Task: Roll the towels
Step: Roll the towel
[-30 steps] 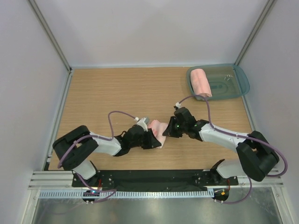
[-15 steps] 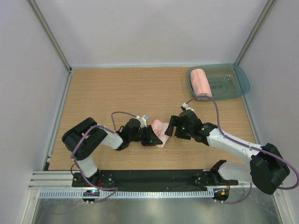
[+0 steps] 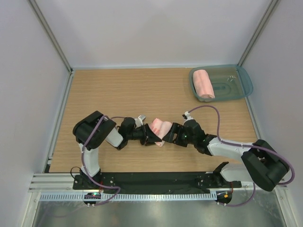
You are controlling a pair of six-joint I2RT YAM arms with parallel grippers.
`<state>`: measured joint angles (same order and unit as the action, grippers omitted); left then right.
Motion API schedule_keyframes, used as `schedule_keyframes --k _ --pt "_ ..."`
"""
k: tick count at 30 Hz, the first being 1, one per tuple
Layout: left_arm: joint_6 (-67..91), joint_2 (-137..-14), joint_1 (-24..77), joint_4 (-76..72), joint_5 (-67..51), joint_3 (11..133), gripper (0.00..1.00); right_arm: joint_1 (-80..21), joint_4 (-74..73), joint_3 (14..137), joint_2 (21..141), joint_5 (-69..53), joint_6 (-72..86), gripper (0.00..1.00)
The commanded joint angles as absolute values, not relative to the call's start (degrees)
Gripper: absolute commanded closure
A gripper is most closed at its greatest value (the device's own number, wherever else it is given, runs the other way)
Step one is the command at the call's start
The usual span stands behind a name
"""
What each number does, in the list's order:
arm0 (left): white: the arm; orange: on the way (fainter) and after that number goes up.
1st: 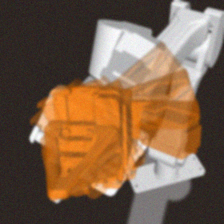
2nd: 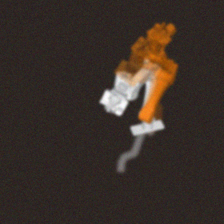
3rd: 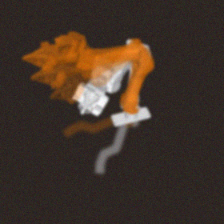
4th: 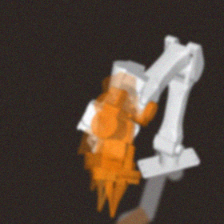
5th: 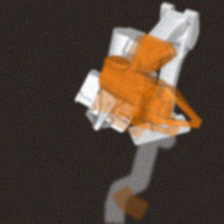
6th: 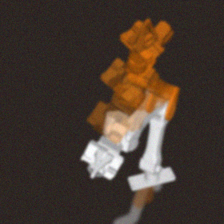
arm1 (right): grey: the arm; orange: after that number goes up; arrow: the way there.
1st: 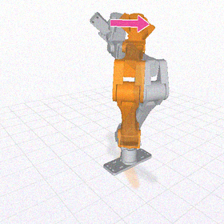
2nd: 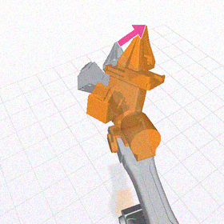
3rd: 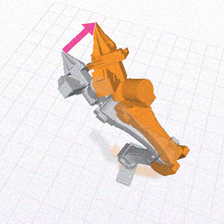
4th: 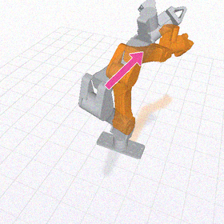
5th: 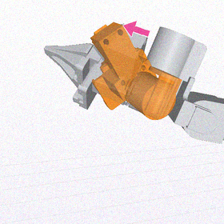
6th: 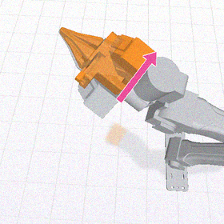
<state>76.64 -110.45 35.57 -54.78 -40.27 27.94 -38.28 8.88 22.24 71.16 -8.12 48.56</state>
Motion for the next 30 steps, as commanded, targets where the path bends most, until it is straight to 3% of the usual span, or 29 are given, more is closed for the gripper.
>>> schedule_keyframes --k 1,15,18,20,21,22,25,27,28,30 --pt "80.1 -113.1 34.5 -54.0 -41.4 26.7 1.0 -38.0 25.2 20.5 73.9 -7.9 51.8 0.23" --pt "83.2 -113.2 32.9 -53.8 -44.4 27.2 1.0 -35.9 46.8 17.5 90.4 -8.1 55.6 0.46" --pt "83.3 -113.5 32.9 -53.4 -44.8 27.6 1.0 -35.9 48.6 17.3 91.6 -8.3 55.7 0.56" --pt "83.3 -113.8 32.9 -53.5 -45.0 27.7 1.0 -35.9 48.7 17.4 91.7 -8.1 55.7 0.68" --pt "83.1 -112.6 32.9 -53.4 -44.7 27.3 1.0 -35.9 48.0 17.9 91.0 -8.5 55.4 0.83" --pt "82.8 -112.6 32.9 -53.3 -44.3 27.3 1.0 -35.9 47.4 17.9 91.0 -8.5 55.4 0.87" --pt "79.0 -109.5 32.9 -47.6 -43.0 27.3 0.95 -35.8 41.7 19.6 89.0 -8.8 55.5 0.96" --pt "75.9 -107.2 32.9 -38.4 -41.4 28.5 0.83 -35.8 37.7 21.4 86.8 -8.7 55.1 0.98" --pt "71.8 -104.6 32.9 -34.4 -39.4 29.0 0.72 -35.8 32.0 22.5 86.0 -8.4 54.7 0.99" --pt "67.7 -102.0 32.9 -23.3 -36.8 30.8 0.64 -35.9 25.9 24.7 84.1 -8.2 53.7 0.99"
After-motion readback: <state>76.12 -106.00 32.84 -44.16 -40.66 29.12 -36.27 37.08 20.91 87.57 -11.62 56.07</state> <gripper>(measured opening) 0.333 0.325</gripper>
